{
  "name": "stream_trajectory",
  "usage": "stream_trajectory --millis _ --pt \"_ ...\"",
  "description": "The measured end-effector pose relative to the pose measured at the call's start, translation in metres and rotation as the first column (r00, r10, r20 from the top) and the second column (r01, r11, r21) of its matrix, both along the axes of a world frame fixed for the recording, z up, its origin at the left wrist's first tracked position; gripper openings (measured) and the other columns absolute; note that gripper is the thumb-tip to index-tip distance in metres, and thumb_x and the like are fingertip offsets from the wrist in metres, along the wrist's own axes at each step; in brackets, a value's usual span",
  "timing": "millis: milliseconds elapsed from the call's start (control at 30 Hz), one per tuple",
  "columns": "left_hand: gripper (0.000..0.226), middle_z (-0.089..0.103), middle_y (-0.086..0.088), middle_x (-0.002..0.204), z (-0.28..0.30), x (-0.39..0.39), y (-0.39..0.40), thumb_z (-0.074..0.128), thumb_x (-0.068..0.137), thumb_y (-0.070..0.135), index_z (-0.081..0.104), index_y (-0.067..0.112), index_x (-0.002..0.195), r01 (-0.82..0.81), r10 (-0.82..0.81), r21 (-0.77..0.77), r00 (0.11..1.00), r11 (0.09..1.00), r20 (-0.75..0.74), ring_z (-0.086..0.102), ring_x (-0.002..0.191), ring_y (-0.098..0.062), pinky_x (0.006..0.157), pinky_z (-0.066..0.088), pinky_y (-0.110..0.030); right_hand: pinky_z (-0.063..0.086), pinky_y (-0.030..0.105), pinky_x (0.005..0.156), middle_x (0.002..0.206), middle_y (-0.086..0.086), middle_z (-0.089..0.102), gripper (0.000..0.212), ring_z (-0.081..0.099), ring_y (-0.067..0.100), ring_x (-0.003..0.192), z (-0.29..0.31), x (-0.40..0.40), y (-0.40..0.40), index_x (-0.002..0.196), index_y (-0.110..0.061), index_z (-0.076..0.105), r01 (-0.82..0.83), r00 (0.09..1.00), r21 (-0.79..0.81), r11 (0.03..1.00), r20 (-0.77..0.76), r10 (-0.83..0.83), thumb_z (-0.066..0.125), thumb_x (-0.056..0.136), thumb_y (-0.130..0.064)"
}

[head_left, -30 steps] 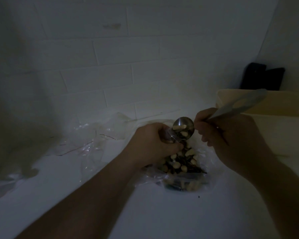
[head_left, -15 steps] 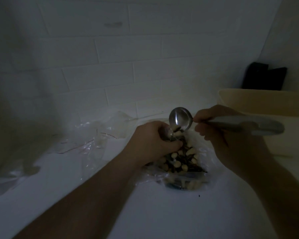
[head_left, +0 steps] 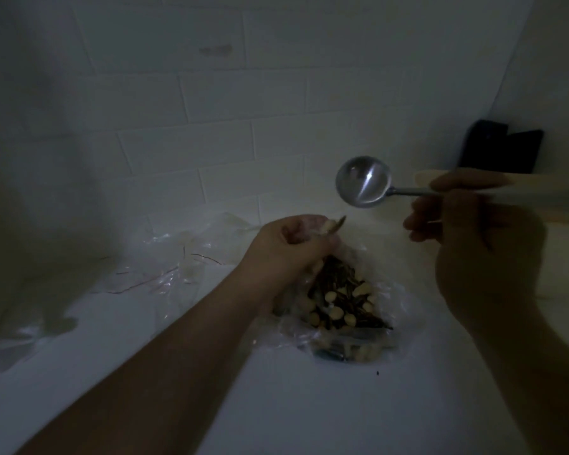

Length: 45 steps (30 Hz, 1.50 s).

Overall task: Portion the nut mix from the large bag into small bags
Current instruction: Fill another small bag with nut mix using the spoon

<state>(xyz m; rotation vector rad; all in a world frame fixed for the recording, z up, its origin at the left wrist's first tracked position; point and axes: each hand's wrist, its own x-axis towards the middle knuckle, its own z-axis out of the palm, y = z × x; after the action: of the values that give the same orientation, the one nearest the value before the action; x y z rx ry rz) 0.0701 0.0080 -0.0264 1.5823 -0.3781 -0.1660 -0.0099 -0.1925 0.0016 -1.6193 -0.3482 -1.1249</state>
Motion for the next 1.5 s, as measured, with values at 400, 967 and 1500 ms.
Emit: stream_trajectory --millis 400,967,1500 --pt "0.034 0.080 -0.009 0.106 -0.001 0.008 0.010 0.081 0.087 0.003 0.073 0.007 0.119 -0.002 0.009 -0.064 0.994 0.998 0.105 0.076 0.104 -0.028 0.088 0.063 -0.037 0.045 0.017 0.058 0.065 -0.004 0.062 0.035 0.063 0.010 0.067 -0.012 0.003 -0.006 0.091 -0.026 0.061 0.172 0.939 -0.432 0.885 -0.201 -0.280 0.036 0.108 -0.045" --pt "0.035 0.078 -0.018 0.105 -0.007 0.003 0.000 0.086 0.080 0.039 0.082 0.012 0.102 0.071 -0.056 0.065 0.976 0.995 -0.210 0.075 0.104 -0.037 0.097 0.058 -0.059 0.033 -0.003 0.060 0.056 -0.024 0.037 0.033 0.055 -0.016 0.066 -0.015 -0.001 0.016 0.082 -0.035 0.047 0.085 0.951 -0.703 0.706 -0.154 -0.268 0.032 0.106 -0.051" --pt "0.020 0.077 -0.022 0.105 -0.007 0.009 0.000 0.080 0.091 0.020 0.079 0.007 0.106 -0.112 0.102 -0.076 0.987 0.991 -0.127 0.073 0.104 -0.042 0.094 0.057 -0.058 0.043 0.017 0.045 0.059 0.000 0.067 0.041 0.060 0.012 0.044 -0.014 0.005 0.002 0.076 -0.021 0.063 0.102 0.836 -0.195 0.976 -0.515 -0.190 0.044 0.109 -0.038"
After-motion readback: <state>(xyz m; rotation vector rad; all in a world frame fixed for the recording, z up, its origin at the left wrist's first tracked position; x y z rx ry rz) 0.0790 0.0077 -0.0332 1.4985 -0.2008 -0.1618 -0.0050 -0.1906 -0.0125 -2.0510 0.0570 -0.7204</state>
